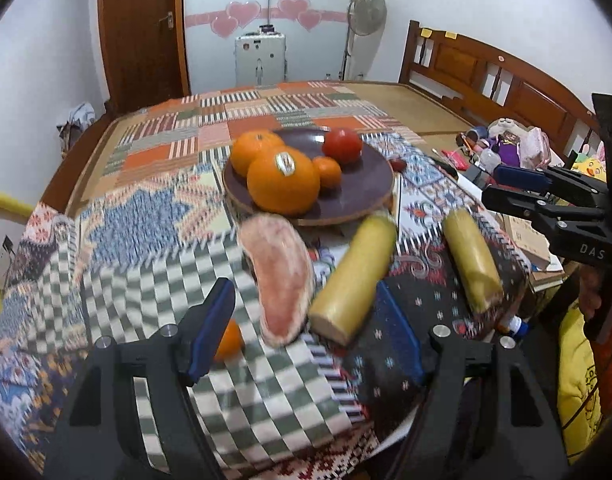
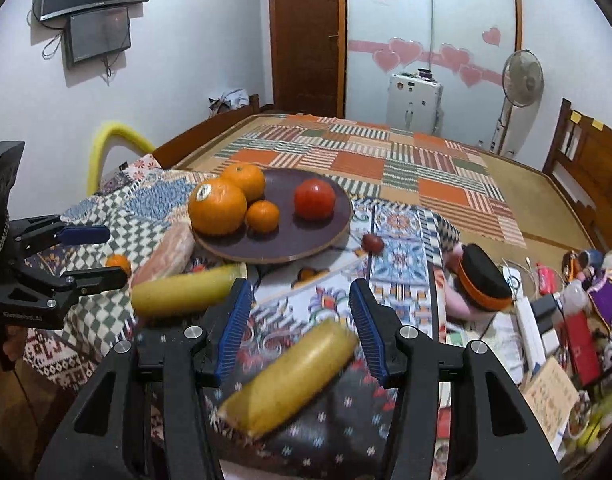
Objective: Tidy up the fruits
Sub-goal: 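Grasp a yellow cylindrical fruit with the left tool while the right tool grasps the other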
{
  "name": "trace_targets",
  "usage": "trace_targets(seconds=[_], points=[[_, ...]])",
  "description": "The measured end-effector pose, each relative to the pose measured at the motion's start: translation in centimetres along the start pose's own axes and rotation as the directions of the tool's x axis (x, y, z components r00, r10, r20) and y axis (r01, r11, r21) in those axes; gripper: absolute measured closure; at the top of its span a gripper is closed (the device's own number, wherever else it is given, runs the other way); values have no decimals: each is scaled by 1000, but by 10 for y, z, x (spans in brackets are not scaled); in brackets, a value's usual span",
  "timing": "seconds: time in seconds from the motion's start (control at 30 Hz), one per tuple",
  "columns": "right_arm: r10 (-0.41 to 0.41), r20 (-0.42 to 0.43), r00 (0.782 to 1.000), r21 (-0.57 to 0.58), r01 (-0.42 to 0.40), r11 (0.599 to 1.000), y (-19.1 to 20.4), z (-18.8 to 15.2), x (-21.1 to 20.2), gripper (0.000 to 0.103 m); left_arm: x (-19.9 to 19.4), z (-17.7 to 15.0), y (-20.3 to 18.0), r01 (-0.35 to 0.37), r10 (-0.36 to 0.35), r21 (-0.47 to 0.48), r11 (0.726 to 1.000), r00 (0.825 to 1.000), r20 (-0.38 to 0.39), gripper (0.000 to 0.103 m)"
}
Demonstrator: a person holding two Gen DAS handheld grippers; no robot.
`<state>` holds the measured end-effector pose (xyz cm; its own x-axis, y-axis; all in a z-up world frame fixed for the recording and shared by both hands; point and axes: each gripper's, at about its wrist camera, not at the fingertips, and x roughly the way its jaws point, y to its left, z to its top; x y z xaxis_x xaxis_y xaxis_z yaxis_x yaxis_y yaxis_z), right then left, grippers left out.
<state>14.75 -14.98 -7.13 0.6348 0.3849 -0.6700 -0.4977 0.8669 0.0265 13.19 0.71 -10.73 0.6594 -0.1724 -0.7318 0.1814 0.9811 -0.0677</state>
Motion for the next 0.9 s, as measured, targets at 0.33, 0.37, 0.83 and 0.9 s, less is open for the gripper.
trace_targets(seconds=[0.33,0.37,0.83,0.9], points=[[11,-42,999,30,-9,1000,10,-37,4,53,12,-22,-14,36,-36,6,999,999,-29,50],[10,-43,999,30,-8,1000,10,-39,3,53,14,-22,-15,35,-35,7,999,999,-32,53],[-14,-64,998,3,15,1000,13,-43,26,36,37,-14,-25,12,-12,13,1000,999,-34,56],[-24,-66,998,-5,24,1000,12,-45,26,38,37,-12,-29,11,-10,23,1000,999,-33,61]])
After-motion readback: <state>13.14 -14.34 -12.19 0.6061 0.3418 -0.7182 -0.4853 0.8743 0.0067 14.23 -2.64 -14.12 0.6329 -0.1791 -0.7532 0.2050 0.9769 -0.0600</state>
